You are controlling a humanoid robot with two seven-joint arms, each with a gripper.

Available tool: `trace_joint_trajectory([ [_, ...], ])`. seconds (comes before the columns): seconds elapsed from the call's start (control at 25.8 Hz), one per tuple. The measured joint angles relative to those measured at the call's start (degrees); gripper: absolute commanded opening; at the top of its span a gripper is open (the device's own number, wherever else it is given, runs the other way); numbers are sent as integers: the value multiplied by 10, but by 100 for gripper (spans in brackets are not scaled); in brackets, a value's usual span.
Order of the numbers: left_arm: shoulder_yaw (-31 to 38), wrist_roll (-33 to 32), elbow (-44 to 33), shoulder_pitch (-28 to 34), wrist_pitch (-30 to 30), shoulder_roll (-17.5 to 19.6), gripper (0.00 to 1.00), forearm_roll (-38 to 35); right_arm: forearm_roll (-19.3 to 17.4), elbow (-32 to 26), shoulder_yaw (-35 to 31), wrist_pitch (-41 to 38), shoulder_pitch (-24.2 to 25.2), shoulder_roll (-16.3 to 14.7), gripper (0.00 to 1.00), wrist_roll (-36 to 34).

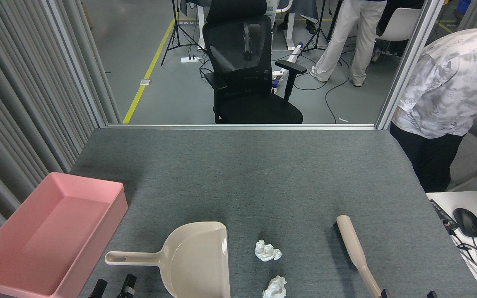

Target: Sweep and dump garbage into bin

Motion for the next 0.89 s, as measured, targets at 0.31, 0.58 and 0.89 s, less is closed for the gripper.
trace_joint_trajectory([
  [0.31,1,-9,65,-38,-7,8,100,83,0,0,0,0,0,-1,99,-1],
  [0.58,1,-12,124,-79,-11,10,100,171,0,0,-2,0,1,-1,99,-2],
  [0.89,1,-19,167,-111,-11,27,100,223,0,0,-3,0,9,-1,99,1],
])
